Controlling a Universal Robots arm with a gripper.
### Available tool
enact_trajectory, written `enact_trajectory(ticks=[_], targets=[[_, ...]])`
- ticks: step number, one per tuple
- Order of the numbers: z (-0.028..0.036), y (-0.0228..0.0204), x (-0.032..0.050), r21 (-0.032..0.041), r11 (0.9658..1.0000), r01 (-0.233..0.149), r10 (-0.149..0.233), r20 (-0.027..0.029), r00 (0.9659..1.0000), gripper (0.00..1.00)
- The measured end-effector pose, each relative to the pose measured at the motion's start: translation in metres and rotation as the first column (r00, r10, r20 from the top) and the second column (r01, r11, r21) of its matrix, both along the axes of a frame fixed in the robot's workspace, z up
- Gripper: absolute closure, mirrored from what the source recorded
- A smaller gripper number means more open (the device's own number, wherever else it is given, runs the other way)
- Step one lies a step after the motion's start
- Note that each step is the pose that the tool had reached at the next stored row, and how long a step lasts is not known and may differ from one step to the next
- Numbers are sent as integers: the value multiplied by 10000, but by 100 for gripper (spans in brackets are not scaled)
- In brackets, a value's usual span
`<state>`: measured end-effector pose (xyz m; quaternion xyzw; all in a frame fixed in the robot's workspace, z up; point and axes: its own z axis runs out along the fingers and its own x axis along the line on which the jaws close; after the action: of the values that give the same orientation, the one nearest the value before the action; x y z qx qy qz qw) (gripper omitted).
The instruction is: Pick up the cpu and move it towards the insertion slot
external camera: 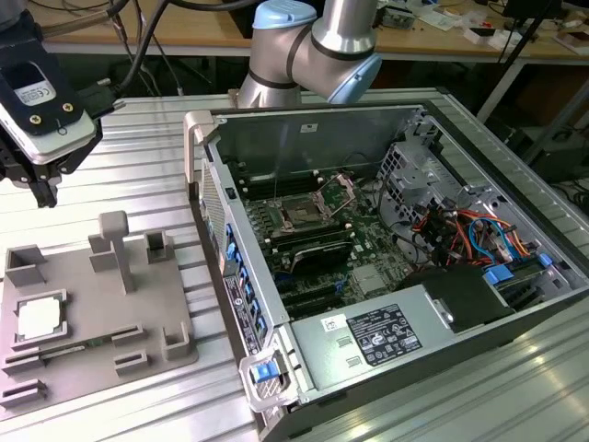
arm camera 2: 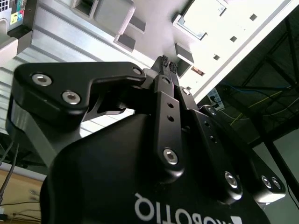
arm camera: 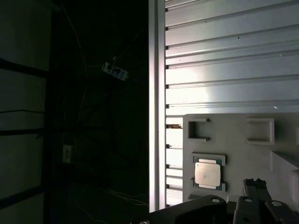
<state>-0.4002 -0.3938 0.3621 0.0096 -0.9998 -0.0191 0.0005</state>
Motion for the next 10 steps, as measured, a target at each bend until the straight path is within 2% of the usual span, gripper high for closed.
enact_trajectory(ticks=[10], targets=[[0,0,-10,0,10000,0,0,0,10000,89]])
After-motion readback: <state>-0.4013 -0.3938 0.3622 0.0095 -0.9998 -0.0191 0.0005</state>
